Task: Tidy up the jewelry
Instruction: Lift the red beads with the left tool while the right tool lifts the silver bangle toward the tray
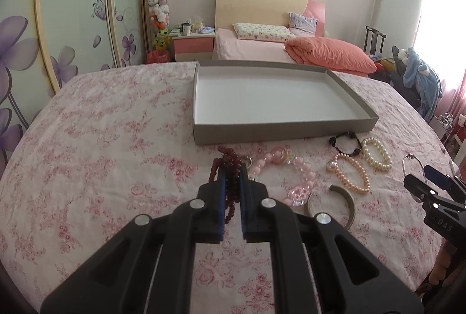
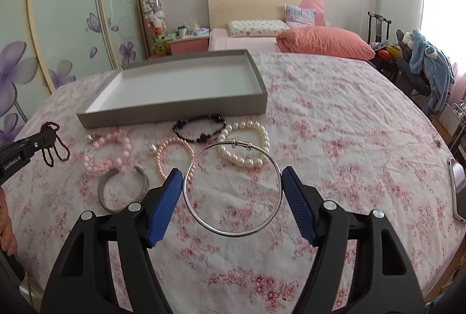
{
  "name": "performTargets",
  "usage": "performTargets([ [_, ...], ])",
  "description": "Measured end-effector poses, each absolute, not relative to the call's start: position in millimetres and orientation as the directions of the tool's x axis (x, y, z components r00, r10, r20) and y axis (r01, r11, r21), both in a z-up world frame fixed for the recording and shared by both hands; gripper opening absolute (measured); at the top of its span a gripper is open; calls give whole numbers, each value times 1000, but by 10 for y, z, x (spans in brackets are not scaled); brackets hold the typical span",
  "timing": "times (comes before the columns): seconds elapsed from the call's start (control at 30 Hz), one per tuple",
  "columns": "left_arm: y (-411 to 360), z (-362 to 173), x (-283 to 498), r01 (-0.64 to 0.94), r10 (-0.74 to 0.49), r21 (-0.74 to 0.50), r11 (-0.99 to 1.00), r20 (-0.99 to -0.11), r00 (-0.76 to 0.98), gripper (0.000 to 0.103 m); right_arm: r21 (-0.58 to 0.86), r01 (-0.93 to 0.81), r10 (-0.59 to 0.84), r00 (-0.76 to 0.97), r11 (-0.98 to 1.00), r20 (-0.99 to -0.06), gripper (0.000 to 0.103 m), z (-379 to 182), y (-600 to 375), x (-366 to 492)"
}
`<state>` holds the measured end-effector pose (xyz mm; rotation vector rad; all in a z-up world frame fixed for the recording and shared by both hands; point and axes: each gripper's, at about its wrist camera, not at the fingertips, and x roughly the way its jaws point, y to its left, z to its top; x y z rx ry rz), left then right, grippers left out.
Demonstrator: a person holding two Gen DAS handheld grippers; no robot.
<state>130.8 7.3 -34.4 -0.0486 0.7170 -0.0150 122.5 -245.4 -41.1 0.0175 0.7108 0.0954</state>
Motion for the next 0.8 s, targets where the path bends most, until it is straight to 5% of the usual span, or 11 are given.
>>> performTargets([
  [0.8,-20,260,2234,-19,8,-16,1000,-527,850,9,51,-118,128,884,992,-449,70,250,-2211,2030],
])
